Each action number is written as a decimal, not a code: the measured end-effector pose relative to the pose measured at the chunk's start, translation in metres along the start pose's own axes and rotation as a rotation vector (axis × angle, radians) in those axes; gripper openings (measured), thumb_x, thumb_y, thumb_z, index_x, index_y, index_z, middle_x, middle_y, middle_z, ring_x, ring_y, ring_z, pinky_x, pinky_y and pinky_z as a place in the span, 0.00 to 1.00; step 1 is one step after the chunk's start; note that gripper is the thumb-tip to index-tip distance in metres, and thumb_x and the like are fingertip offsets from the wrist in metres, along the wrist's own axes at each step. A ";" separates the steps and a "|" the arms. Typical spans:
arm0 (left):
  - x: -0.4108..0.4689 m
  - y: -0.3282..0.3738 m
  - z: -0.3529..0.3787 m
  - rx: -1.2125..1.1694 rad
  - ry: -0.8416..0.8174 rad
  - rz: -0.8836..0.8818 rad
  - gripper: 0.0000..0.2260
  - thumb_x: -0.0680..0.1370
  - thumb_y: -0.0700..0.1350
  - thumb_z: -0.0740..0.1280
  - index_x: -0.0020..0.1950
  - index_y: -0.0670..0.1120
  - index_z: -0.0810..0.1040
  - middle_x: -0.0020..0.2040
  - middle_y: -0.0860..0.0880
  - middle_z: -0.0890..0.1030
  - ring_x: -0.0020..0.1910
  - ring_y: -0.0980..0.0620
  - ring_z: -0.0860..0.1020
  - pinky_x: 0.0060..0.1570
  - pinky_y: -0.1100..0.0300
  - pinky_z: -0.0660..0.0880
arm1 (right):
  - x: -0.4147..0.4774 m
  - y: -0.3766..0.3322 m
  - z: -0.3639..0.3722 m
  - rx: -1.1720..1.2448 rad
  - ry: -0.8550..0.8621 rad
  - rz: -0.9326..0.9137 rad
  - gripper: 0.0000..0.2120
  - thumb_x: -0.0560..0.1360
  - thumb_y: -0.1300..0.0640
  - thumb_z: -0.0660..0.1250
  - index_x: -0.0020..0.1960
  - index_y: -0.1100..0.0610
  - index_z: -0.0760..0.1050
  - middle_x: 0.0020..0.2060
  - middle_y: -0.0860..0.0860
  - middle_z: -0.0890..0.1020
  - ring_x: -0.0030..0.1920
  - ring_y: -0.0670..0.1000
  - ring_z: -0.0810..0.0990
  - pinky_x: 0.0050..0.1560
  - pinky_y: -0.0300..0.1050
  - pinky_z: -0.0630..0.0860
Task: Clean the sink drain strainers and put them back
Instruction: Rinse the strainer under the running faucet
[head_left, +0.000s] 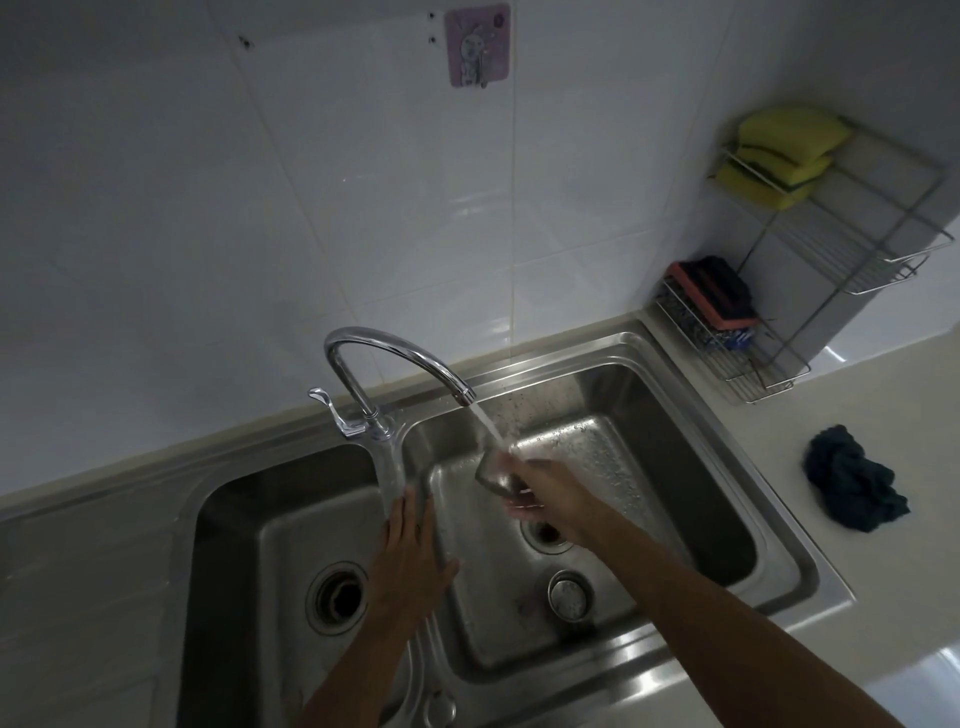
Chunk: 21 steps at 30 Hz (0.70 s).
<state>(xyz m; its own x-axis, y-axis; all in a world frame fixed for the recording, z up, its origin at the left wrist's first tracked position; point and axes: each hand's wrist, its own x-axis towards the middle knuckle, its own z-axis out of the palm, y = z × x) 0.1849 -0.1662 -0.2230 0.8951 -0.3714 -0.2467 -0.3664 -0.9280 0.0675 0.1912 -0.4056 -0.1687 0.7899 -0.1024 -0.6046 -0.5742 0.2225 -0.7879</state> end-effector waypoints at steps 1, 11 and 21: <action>0.000 0.000 0.000 -0.003 -0.002 0.002 0.45 0.78 0.70 0.57 0.83 0.45 0.41 0.81 0.42 0.33 0.82 0.41 0.40 0.80 0.46 0.47 | -0.001 0.001 -0.003 -0.289 0.055 -0.105 0.33 0.61 0.37 0.80 0.57 0.56 0.79 0.47 0.48 0.84 0.44 0.47 0.84 0.45 0.38 0.81; -0.001 0.002 -0.002 -0.009 0.015 0.011 0.45 0.78 0.70 0.59 0.84 0.45 0.47 0.82 0.39 0.38 0.82 0.39 0.42 0.79 0.45 0.49 | 0.005 0.012 -0.021 -0.997 0.291 -0.585 0.36 0.65 0.45 0.79 0.68 0.52 0.69 0.61 0.50 0.74 0.58 0.49 0.74 0.57 0.40 0.73; 0.001 0.002 -0.001 -0.003 -0.003 0.003 0.45 0.78 0.70 0.58 0.84 0.45 0.45 0.82 0.39 0.37 0.82 0.40 0.40 0.81 0.44 0.49 | 0.000 0.037 -0.032 -1.108 0.296 -0.357 0.36 0.64 0.41 0.78 0.63 0.54 0.67 0.55 0.53 0.78 0.54 0.53 0.75 0.50 0.43 0.73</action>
<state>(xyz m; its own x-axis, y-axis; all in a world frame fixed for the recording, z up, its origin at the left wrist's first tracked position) 0.1854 -0.1681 -0.2225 0.8934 -0.3736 -0.2494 -0.3679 -0.9271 0.0710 0.1630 -0.4288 -0.2016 0.9453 -0.2397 -0.2211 -0.3210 -0.8035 -0.5014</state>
